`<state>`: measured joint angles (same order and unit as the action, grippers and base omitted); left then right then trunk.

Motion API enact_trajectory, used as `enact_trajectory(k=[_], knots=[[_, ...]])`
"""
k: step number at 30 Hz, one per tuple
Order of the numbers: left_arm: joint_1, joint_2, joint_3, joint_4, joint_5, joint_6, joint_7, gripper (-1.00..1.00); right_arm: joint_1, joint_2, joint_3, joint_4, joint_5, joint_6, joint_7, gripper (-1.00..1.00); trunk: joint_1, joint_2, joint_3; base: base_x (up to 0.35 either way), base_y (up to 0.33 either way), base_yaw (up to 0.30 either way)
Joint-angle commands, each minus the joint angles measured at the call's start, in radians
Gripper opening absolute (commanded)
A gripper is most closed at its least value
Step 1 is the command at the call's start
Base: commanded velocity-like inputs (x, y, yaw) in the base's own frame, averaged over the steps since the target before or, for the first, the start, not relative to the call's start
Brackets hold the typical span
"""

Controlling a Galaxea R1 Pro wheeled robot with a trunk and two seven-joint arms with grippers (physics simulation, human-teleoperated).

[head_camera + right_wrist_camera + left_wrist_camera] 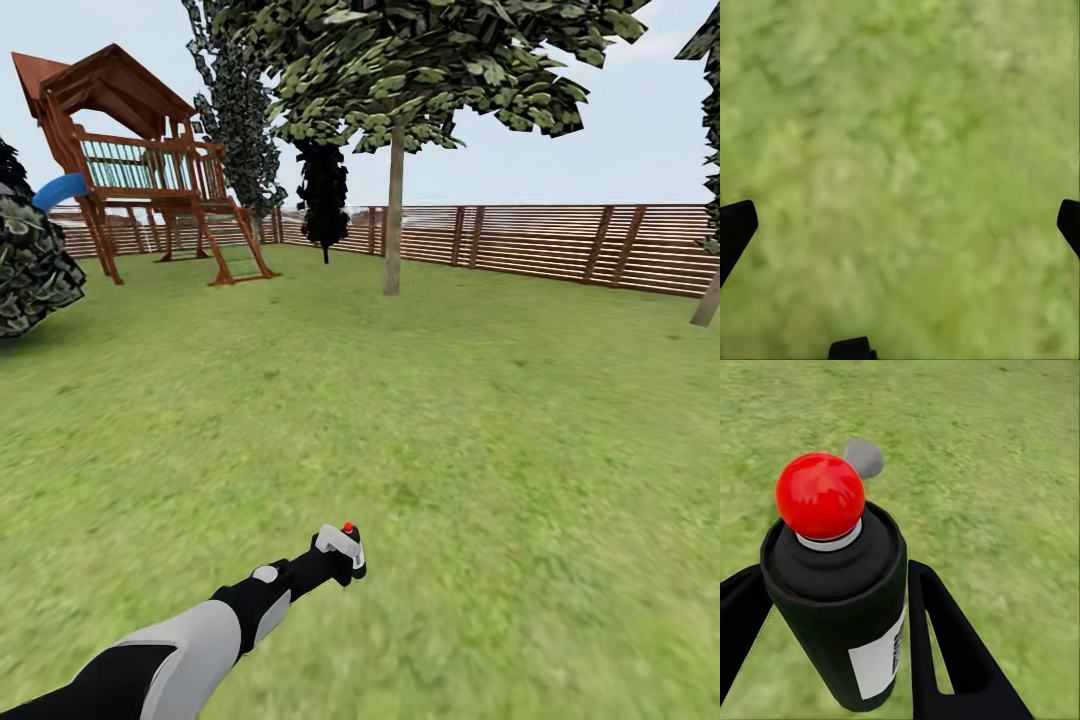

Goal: In the garden, pick up the pesticide atomizer on the floor and spray pesticide onto both trees until each tree trunk is fully covered.

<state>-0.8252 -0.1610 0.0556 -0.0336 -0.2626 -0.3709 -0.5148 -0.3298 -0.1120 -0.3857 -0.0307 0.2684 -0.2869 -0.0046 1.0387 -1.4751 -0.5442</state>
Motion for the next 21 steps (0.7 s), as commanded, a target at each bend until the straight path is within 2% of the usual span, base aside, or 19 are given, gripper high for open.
enact_trajectory(k=[1,21], knots=[[0.000,0.000,0.001,0.000,0.000,0.000,0.001,-1.00,0.000,0.000,0.000,0.000,0.000,0.000,0.000,1.00,0.000,0.000,0.000,0.348,0.000,0.000],[0.000,0.000,0.001,0.000,0.000,0.000,0.001,-1.00,0.000,0.000,0.000,0.000,0.000,0.000,0.000,1.00,0.000,0.000,0.000,0.348,0.000,0.000]])
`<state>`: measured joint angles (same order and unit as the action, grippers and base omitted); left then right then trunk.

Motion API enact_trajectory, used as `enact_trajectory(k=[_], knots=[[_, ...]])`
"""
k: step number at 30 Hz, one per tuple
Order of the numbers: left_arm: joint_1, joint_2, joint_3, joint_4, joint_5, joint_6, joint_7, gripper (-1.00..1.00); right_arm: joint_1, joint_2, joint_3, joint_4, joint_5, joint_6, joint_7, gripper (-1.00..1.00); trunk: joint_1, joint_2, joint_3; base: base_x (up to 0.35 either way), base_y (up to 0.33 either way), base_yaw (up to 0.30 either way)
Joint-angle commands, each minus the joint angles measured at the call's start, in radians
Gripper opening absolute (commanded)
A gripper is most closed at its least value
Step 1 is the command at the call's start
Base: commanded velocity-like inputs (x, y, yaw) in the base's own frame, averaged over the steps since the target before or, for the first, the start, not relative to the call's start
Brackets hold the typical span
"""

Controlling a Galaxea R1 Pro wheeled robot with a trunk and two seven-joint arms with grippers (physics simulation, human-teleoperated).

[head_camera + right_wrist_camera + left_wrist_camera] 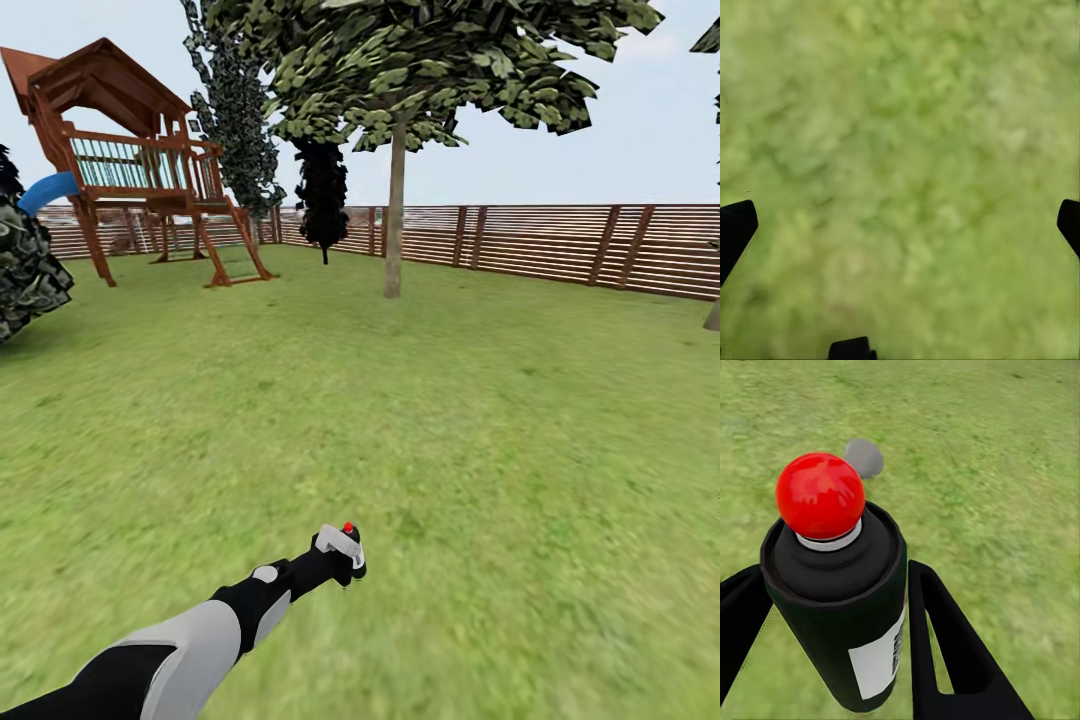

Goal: In the garden, pick up the pesticide atomizer on the floor and spray pesticide onto both trees until each tree trunk is fully covered.

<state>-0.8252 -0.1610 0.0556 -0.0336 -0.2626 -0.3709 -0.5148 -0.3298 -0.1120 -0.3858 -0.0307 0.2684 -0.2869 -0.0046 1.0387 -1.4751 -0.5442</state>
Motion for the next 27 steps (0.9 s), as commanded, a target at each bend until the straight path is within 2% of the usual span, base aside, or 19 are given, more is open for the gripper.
enact_trajectory(k=[1,27], knots=[[0.000,0.000,0.001,0.000,0.000,0.000,0.001,-1.00,0.000,0.000,0.000,0.000,0.000,0.000,0.000,1.00,0.000,0.000,0.000,0.348,0.000,-0.028],[0.000,0.000,0.001,0.000,0.000,0.000,0.001,-1.00,0.000,0.000,0.000,0.000,0.000,0.000,0.000,1.00,0.000,0.000,0.000,0.348,0.000,-0.029]])
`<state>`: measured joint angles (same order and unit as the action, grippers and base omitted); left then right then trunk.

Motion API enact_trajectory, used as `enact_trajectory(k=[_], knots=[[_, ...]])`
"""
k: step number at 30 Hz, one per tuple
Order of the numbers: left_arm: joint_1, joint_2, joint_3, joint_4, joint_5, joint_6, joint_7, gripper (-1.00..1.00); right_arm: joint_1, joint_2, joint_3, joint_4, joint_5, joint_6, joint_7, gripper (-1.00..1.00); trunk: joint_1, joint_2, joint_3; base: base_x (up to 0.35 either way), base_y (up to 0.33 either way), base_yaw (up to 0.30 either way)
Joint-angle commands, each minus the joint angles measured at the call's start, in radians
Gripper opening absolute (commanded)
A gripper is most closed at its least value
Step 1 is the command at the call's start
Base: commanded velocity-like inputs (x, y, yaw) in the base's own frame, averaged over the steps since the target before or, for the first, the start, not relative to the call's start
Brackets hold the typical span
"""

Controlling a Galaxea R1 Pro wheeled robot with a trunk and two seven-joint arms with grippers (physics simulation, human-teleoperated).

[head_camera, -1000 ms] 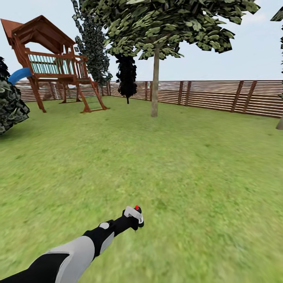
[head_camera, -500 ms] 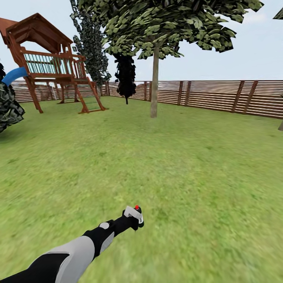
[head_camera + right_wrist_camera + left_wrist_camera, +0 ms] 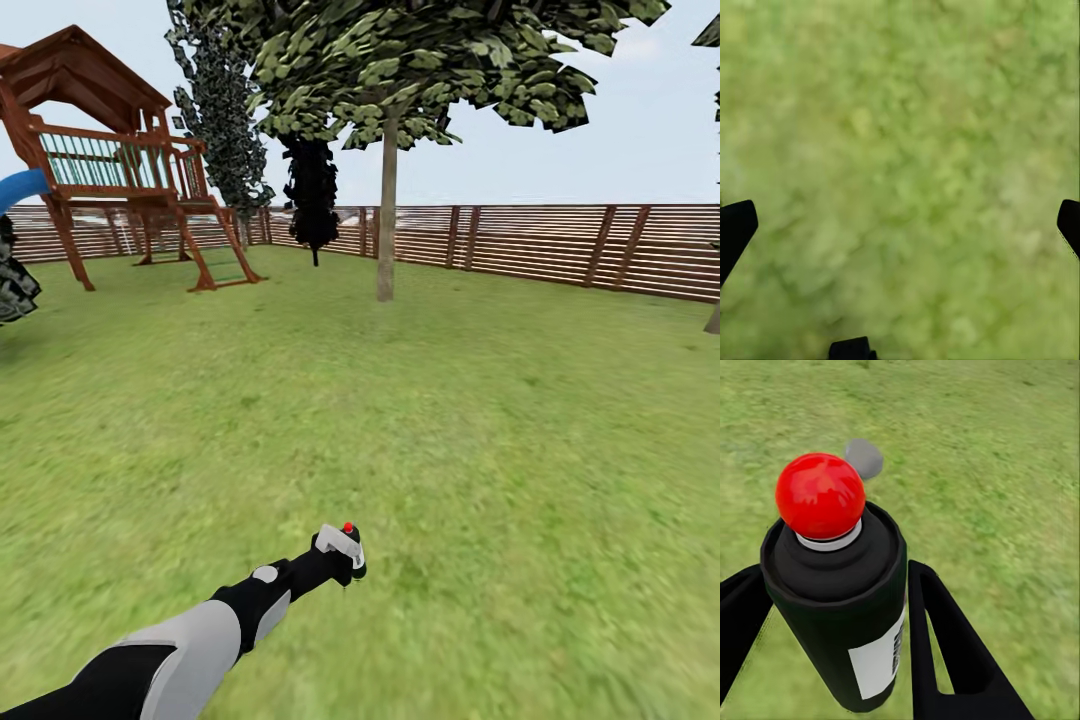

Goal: In the garden, pick up the pesticide atomizer on the floor and spray pesticide onto both trees until each tree trunk is fully covered.

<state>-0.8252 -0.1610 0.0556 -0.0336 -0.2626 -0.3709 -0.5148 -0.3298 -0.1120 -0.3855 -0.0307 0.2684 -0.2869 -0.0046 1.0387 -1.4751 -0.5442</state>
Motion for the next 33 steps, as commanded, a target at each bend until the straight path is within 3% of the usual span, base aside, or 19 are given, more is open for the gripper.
enact_trajectory(k=[1,21,33], knots=[[0.000,0.000,0.001,0.000,0.000,0.000,0.001,-1.00,0.000,0.000,0.000,0.000,0.000,0.000,0.000,1.00,0.000,0.000,0.000,0.348,0.000,0.000],[0.000,0.000,0.001,0.000,0.000,0.000,0.001,-1.00,0.000,0.002,0.000,0.000,0.000,0.000,0.000,1.00,0.000,0.000,0.000,0.348,0.000,0.000],[0.000,0.000,0.001,0.000,0.000,0.000,0.001,-1.00,0.000,0.018,-0.001,0.001,0.000,0.000,0.000,1.00,0.000,0.000,0.000,0.348,0.000,0.000]])
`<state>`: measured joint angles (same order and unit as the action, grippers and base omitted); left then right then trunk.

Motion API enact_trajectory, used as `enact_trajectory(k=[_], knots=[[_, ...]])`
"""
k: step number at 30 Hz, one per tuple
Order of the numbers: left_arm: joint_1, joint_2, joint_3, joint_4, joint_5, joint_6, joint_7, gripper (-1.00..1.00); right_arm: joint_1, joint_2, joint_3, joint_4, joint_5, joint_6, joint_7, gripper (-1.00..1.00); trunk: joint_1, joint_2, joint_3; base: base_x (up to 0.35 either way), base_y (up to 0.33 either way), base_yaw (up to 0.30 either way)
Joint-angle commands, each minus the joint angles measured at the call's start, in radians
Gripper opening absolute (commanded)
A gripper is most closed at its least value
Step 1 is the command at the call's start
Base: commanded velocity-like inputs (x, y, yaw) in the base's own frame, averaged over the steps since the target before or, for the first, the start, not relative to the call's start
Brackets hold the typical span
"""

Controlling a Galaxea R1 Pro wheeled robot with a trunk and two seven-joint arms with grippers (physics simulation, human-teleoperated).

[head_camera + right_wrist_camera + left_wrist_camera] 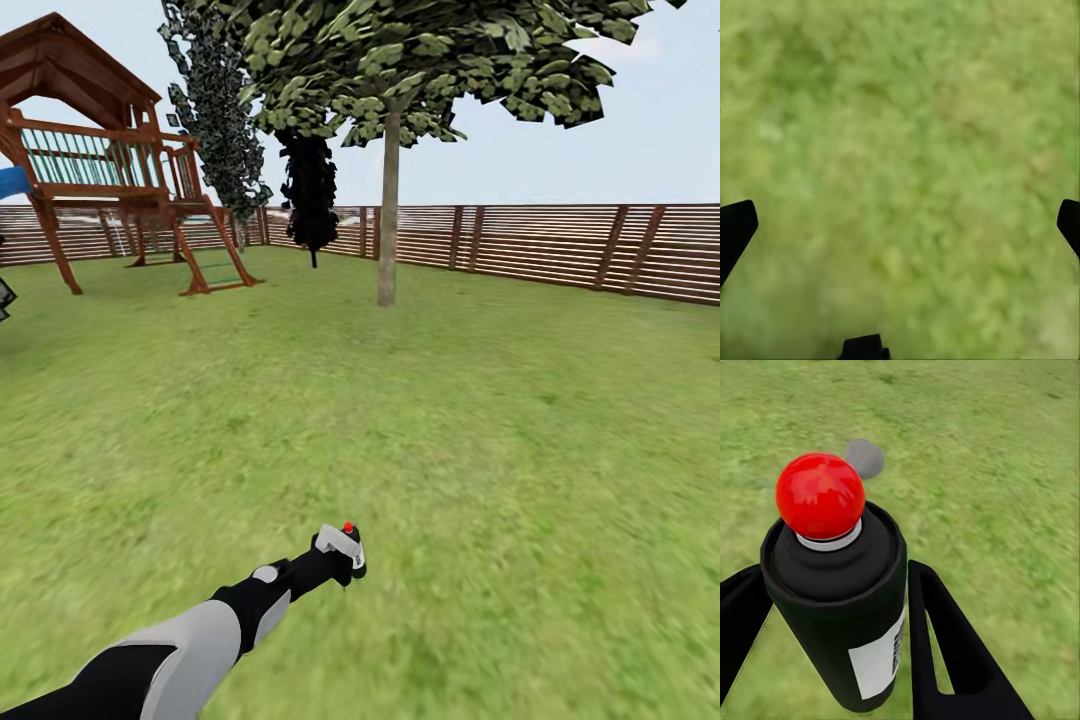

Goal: In the garden, pick up the pesticide atomizer on the floor and spray pesticide onto both trees until each tree trunk is fully covered.

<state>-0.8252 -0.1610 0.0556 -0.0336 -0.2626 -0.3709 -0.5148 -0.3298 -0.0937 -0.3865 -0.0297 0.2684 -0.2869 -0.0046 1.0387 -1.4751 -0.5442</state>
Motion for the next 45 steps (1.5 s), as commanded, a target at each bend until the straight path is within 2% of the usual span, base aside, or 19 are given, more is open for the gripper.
enact_trajectory(k=[1,45], knots=[[0.000,0.000,0.001,0.000,0.000,0.000,0.001,-1.00,0.000,0.000,0.000,0.000,0.000,0.000,0.000,1.00,0.000,0.000,0.000,0.348,0.000,0.000],[0.000,0.000,0.001,0.000,0.000,0.000,0.001,-1.00,0.000,0.001,0.001,0.001,0.000,0.000,0.000,1.00,0.000,0.000,0.000,0.348,0.000,0.000]])
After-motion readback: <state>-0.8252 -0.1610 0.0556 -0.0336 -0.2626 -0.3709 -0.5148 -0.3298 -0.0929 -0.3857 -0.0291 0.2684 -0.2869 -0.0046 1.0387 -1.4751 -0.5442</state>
